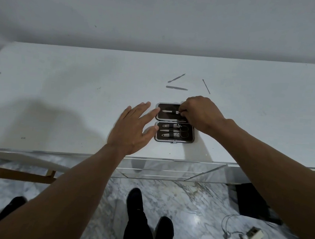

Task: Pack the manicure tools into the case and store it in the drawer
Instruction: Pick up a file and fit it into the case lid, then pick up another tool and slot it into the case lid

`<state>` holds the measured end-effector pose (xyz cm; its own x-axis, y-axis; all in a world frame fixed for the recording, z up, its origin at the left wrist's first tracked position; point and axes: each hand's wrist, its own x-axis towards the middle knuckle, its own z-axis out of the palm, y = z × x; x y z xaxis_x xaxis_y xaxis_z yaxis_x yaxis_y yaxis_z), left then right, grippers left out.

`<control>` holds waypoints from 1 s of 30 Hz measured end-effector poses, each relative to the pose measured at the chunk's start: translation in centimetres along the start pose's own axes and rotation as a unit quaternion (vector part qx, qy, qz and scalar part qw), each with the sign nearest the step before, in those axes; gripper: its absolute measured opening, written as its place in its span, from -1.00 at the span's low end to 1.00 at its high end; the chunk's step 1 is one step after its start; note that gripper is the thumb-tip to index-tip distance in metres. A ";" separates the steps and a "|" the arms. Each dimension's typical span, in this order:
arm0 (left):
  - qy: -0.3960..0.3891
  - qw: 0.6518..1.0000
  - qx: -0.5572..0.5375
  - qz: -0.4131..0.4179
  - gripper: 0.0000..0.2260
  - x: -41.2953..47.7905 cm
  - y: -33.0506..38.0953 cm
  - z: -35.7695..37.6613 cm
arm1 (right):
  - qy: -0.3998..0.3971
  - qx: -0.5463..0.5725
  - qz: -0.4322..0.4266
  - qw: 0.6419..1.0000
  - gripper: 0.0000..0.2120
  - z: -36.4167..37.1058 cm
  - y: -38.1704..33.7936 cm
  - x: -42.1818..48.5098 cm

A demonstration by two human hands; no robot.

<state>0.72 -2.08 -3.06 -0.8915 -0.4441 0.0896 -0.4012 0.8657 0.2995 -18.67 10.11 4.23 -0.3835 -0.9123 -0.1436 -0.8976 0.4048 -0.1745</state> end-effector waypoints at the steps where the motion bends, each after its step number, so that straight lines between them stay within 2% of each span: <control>1: 0.001 1.000 -0.001 0.000 -0.48 0.0 0.0 0.0 | 0.001 0.001 -0.002 1.000 -0.82 0.0 0.0 0.1; 20: -0.004 1.000 0.002 0.002 -0.47 0.0 0.0 -0.1 | -0.019 0.004 -0.003 1.000 -0.80 -0.7 -0.3 0.4; 30: -0.013 1.000 0.001 0.004 -0.48 0.0 0.0 -0.3 | 0.015 -0.009 0.033 0.999 -0.81 -2.0 0.1 5.1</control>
<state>0.77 -2.18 -2.83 -0.9000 -0.4308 0.0670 -0.3943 0.8699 0.2962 -21.12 5.33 5.40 -0.4485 -0.8850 -0.1246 -0.8737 0.4636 -0.1475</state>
